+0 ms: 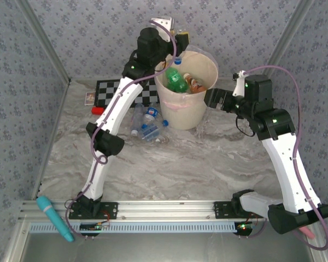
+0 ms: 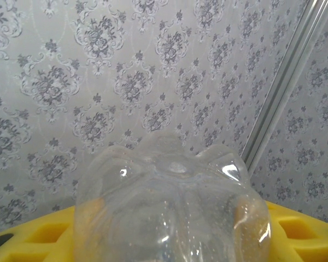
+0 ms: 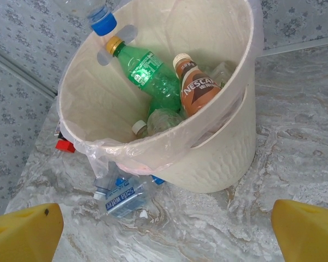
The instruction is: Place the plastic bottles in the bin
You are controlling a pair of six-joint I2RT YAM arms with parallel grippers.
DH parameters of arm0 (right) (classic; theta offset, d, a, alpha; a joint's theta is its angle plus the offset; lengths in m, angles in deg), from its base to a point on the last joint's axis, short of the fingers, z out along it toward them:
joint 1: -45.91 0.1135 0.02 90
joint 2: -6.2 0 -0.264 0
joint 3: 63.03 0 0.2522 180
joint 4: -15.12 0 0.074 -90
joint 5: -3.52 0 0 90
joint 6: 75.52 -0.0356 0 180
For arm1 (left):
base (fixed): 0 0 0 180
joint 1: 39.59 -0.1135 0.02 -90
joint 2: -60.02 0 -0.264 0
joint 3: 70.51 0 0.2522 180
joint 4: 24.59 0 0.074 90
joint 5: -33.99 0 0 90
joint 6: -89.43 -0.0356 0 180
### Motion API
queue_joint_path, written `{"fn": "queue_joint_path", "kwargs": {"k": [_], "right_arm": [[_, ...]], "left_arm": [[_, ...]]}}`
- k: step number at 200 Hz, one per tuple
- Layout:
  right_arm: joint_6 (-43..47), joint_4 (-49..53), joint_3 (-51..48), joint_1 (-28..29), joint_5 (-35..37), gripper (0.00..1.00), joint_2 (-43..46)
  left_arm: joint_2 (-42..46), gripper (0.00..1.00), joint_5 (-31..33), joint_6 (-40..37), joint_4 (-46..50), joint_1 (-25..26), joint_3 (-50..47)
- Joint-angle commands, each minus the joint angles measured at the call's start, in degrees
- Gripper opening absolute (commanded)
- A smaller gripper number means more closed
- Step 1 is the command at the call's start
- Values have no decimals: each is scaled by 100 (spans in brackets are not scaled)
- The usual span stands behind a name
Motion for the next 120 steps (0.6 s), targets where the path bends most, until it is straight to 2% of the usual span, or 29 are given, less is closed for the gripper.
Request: {"fn": "queue_joint_path", "kwargs": {"k": [1, 120], "right_arm": [[41, 172, 214, -39, 68, 100, 109], [45, 408, 403, -85, 135, 100, 64]], "left_arm": [[-135, 43, 116, 37, -703, 71, 225], [-594, 44, 97, 350, -1551, 144, 233]]}}
